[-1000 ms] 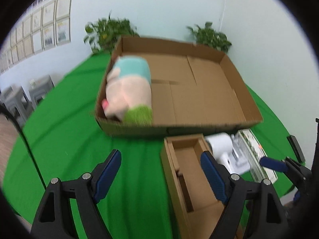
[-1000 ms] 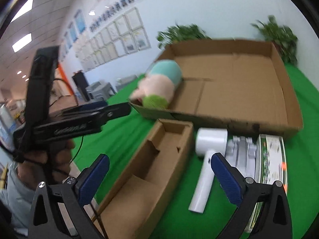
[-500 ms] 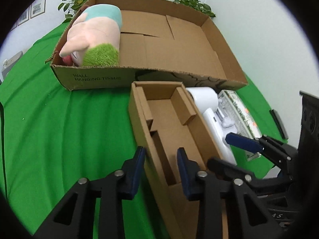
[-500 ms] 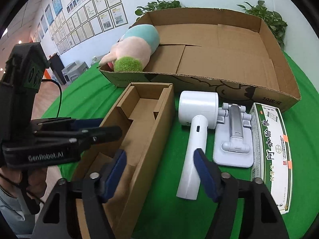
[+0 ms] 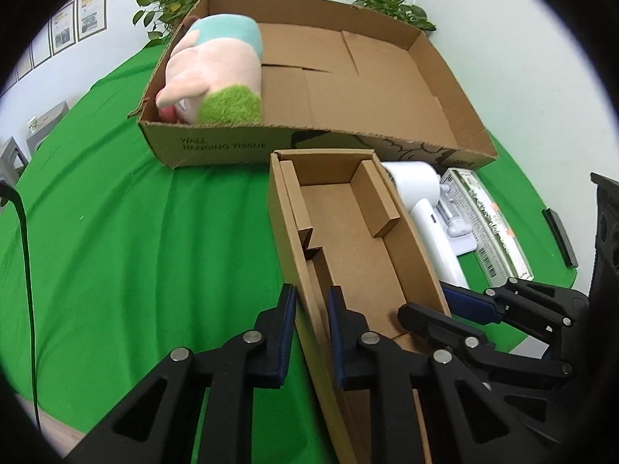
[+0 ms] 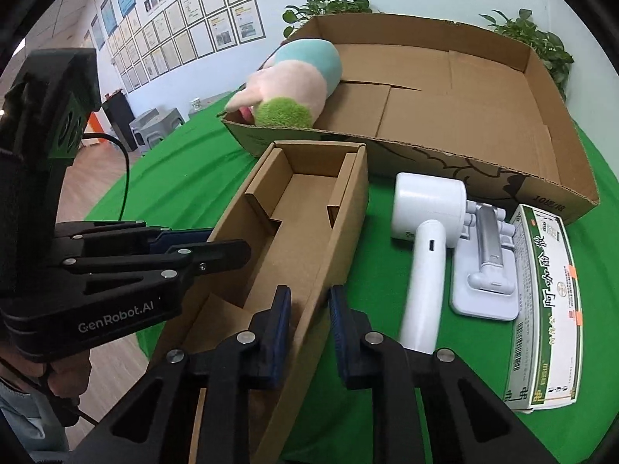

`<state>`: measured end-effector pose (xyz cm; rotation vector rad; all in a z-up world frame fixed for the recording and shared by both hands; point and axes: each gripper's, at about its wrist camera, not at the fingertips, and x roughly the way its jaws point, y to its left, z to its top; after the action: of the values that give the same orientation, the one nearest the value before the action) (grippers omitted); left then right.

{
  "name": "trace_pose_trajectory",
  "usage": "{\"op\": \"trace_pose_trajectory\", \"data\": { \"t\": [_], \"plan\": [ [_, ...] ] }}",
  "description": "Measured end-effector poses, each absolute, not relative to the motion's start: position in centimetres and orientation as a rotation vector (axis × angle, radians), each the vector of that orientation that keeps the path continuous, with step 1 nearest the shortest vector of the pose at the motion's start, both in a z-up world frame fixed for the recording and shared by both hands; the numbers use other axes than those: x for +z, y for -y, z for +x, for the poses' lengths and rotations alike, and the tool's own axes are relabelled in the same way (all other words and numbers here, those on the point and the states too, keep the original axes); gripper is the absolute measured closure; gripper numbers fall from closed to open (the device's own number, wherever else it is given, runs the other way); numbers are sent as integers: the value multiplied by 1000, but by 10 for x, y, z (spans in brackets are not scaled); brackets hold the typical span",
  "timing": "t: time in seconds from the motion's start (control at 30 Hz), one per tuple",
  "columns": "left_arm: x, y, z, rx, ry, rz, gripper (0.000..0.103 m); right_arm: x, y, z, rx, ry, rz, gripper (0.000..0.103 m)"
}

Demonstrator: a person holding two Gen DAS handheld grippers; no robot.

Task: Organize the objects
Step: 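Grasp the cardboard insert tray by its wall with the right gripper, then lift the cardboard insert with the right gripper and carry it into the box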

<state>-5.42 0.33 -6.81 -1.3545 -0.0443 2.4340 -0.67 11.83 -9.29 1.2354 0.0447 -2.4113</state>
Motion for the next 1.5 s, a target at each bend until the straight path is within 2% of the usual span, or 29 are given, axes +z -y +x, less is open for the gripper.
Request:
{"op": "trace_pose_trajectory", "data": {
  "t": [0.47, 0.9, 1.5],
  "plan": [
    [-73, -1, -57, 2452, 111, -1378, 88, -100, -121, -12, -2402, -16, 1265, 85],
    [-35, -9, -49, 2542, 53, -1215, 90, -79, -126, -11, -2467, -6, 1142, 89],
    [-30, -19, -63, 2547, 56, -1153, 90, -70, -137, -20, -2518, 18, 1104, 90]
  ]
}}
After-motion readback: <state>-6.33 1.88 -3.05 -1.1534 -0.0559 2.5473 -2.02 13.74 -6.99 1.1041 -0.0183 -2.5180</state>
